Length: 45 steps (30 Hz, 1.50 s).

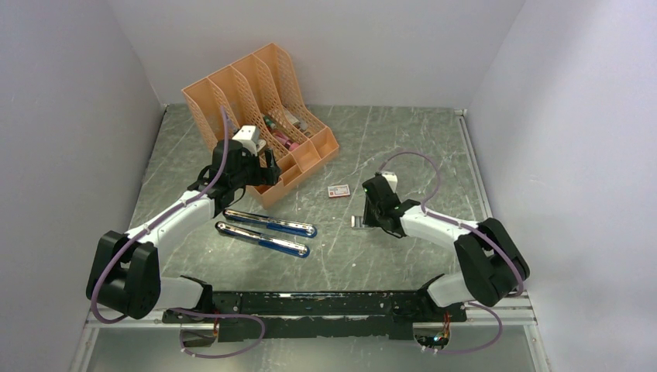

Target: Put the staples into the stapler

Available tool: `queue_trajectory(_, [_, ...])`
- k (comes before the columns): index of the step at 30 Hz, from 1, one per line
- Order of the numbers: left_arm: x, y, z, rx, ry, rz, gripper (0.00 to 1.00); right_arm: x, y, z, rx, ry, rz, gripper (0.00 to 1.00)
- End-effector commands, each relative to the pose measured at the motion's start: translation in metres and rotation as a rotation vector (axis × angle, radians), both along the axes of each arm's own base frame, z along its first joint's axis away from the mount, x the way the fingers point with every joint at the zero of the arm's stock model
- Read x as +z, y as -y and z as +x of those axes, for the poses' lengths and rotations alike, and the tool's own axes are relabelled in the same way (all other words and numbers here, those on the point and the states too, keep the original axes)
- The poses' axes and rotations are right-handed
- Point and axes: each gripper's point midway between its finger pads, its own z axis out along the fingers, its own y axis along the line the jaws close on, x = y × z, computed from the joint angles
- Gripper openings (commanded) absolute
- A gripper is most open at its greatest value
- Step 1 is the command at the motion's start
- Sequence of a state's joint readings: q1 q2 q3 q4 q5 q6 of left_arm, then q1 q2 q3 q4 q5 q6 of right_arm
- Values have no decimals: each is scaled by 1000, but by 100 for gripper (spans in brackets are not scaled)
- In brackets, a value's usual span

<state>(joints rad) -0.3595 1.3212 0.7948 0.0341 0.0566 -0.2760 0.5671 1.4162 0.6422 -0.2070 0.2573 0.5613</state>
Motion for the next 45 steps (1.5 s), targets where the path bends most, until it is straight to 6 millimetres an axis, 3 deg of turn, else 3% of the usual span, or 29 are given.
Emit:
queue_trajectory(1, [5, 1, 5, -16, 30, -13, 91, -21, 15, -26, -17, -92, -21, 33])
queue_trajectory(16, [5, 1, 5, -15, 28, -15, 91, -23, 21, -33, -79, -99, 71, 32])
queue_trajectory(31, [4, 2, 5, -17, 28, -13, 91, -25, 25, -38, -87, -107, 63, 20])
queue_trajectory(45, [4, 2, 5, -18, 26, -15, 90, 4, 28, -18, -52, -9, 20, 19])
